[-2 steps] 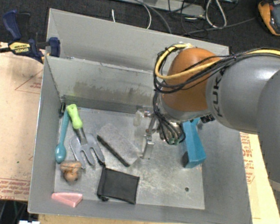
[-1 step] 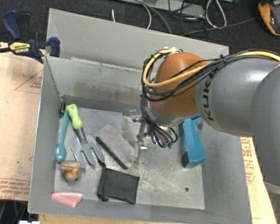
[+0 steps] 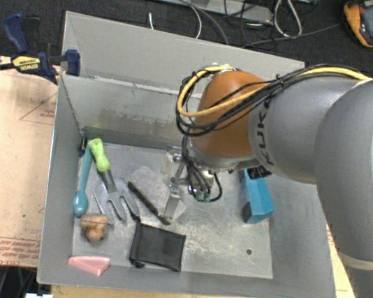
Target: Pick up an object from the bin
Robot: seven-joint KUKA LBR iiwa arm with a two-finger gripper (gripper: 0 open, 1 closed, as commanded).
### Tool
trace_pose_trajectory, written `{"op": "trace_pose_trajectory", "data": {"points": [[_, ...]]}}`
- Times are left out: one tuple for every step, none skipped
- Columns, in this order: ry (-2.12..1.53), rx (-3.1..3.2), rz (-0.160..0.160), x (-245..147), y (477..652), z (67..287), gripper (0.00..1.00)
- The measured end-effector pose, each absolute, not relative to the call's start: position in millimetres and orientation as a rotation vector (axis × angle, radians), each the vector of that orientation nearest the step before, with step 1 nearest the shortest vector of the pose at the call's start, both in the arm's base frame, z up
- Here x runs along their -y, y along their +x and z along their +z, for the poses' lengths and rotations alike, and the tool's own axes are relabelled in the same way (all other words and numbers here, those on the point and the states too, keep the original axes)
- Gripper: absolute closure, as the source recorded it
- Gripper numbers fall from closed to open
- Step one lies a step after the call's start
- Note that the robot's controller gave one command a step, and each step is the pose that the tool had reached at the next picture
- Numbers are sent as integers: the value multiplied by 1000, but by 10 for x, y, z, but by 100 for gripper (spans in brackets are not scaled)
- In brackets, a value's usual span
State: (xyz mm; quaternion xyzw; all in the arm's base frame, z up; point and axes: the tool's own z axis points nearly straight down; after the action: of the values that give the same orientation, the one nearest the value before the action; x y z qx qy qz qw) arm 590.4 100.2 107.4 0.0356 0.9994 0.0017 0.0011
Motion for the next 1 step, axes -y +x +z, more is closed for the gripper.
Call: {"op": "trace_pose_trajectory", "data": {"points": [[342, -3117, 5, -1046, 5581, 674, 0]]}}
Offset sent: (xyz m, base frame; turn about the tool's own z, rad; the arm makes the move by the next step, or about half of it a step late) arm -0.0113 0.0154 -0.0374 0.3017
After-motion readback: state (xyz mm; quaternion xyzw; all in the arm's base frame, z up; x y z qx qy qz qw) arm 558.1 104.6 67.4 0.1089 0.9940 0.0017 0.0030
